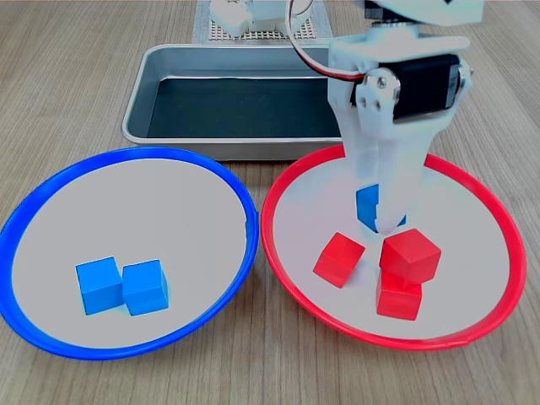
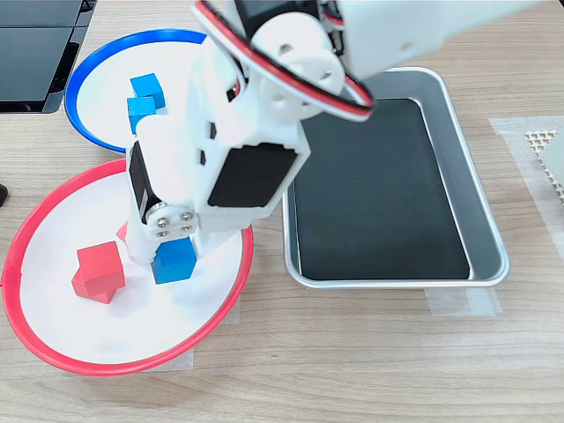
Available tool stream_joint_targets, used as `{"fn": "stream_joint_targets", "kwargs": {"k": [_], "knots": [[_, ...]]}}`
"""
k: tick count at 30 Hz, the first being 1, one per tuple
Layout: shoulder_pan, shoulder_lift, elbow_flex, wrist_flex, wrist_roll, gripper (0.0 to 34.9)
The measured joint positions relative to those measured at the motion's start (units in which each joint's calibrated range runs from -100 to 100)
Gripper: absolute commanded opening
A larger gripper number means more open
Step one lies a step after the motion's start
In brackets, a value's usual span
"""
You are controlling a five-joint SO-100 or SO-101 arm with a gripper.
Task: Relocate any blue block in the red dish to the blue dish, correcting any misplacements.
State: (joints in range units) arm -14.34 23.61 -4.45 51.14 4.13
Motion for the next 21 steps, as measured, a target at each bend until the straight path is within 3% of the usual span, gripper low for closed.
{"fn": "stream_joint_targets", "kwargs": {"k": [11,21], "knots": [[0.0,-4.9,-1.7,1.1,1.7,0.0],[6.5,-18.2,4.5,-2.4,6.6,0.0]]}}
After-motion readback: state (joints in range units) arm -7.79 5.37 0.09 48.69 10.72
